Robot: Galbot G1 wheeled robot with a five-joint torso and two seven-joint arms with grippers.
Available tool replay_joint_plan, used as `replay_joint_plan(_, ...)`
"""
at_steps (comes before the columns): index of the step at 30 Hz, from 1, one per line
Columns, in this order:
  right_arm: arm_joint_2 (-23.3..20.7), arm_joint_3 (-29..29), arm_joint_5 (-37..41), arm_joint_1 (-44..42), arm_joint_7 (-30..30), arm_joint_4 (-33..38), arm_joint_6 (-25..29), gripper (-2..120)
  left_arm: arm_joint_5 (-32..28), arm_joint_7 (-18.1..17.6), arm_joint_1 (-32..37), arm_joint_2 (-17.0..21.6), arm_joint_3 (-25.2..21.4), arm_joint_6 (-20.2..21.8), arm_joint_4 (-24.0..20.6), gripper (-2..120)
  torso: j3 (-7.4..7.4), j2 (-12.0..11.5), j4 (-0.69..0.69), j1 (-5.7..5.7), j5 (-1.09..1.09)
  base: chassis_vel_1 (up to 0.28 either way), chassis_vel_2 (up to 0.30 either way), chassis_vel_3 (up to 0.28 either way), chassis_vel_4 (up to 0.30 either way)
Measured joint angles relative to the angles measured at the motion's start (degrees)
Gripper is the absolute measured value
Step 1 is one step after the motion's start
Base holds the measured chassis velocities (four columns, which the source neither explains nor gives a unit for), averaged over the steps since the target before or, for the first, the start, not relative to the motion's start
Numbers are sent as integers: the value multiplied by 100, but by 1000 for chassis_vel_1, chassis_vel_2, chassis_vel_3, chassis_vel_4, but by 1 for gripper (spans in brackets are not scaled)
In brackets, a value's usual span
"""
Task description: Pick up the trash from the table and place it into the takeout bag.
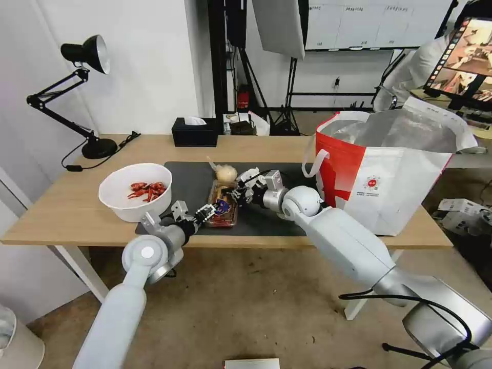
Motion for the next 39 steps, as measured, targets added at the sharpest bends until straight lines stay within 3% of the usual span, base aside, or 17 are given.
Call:
replay_joint_plan(10, -29, -9, 127, -15, 65, 115, -3, 0, -97, -44, 17, 84, -34, 0, -24, 0, 0, 0, -1, 0, 0, 0, 0, 0, 0)
replay_joint_plan(16, -85, 70, 454, -139, 185, 323, 121, 0, -97, -66, 75, 86, -42, -21, -138, 0, 1, 0, 0, 0, 0, 0, 0, 0, 0)
replay_joint_plan(21, -379, 412, 1153, -618, 1084, 1126, 447, 1, -97, -47, 158, 94, -83, -124, -354, 0, 1, 0, 0, 0, 0, 0, 0, 0, 0)
replay_joint_plan(23, -612, 673, 1442, -1063, 1573, 1645, 847, 12, -123, -5, 172, 131, -123, -197, -472, 0, 0, 0, 1, 0, 1, 0, 0, 0, 0)
replay_joint_plan(25, -680, 748, 1476, -1201, 1669, 1788, 921, 15, -136, 6, 171, 146, -134, -225, -505, 0, 0, 0, 1, 0, 1, 0, 0, 0, 0)
replay_joint_plan(27, -1101, 1184, 1539, -1939, 1947, 2535, 1096, 26, -207, 60, 130, 240, -177, -339, -649, 0, 1, 0, 1, 0, 1, 0, 0, 0, 0)
replay_joint_plan(29, -1216, 1310, 1537, -2139, 1995, 2719, 1137, 30, -222, 67, 106, 275, -190, -387, -686, 0, 0, 0, -1, 0, -1, 0, 0, 0, 0)
replay_joint_plan(35, -1975, 2296, 906, -3835, 2170, 3825, 1455, 55, -337, 191, -250, 529, -148, -706, -908, 0, -1, 0, -1, -1, 2, 0, 0, 0, 0)
replay_joint_plan(39, -2168, 2812, 773, -4600, 2435, 4397, 1553, 68, -304, 335, -735, 567, 113, -996, -979, 0, -1, 1, -1, -1, -3, 0, 0, 0, 0)
